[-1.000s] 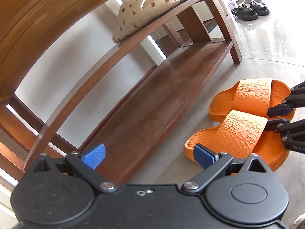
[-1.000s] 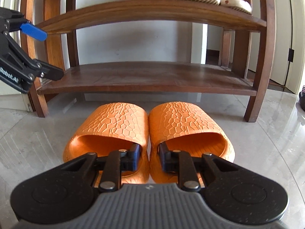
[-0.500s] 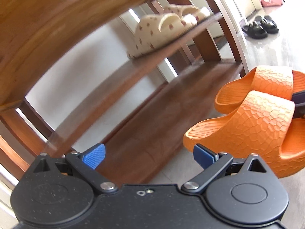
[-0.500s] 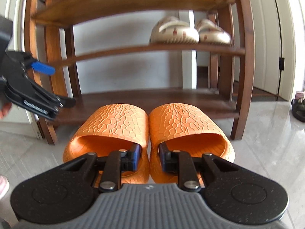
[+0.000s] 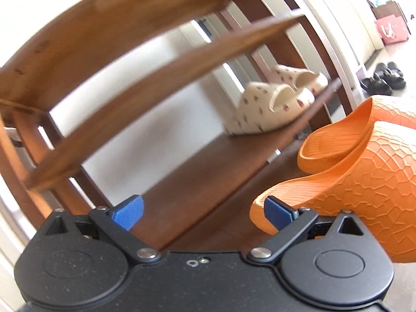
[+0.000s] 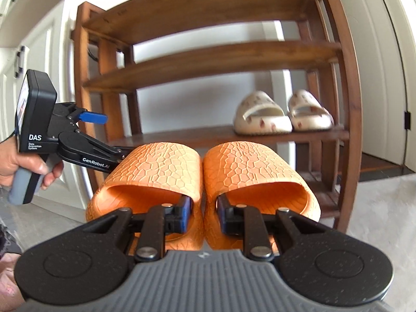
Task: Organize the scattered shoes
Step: 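Carry the orange slides with the right tool onto the lower rack shelf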
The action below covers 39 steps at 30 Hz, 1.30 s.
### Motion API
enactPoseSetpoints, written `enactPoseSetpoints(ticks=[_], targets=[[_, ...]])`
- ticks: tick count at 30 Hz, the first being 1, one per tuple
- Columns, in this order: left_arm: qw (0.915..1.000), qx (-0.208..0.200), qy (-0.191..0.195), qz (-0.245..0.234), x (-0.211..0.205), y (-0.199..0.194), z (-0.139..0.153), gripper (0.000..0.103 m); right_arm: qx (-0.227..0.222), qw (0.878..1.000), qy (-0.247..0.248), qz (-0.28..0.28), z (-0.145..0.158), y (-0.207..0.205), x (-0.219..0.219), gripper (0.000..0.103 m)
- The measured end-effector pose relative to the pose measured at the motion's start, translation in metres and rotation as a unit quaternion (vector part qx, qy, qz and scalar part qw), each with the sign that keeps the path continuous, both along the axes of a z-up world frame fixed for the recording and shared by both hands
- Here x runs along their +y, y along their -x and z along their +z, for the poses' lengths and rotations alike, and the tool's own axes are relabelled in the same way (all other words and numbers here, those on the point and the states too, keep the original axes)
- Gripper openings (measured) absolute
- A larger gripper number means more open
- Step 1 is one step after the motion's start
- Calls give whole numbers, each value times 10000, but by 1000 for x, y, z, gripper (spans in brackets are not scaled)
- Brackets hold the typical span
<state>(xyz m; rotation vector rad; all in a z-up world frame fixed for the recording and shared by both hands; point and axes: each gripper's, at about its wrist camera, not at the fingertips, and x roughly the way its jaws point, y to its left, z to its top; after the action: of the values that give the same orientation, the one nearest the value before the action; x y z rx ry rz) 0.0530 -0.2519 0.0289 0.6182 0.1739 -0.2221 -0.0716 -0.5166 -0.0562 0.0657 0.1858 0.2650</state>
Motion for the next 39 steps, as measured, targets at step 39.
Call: enactPoseSetpoints(ticks=[39], targets=[[9788, 0, 1485, 1413, 66, -23, 32, 100, -152, 9998, 94, -133, 56, -163, 108, 29]])
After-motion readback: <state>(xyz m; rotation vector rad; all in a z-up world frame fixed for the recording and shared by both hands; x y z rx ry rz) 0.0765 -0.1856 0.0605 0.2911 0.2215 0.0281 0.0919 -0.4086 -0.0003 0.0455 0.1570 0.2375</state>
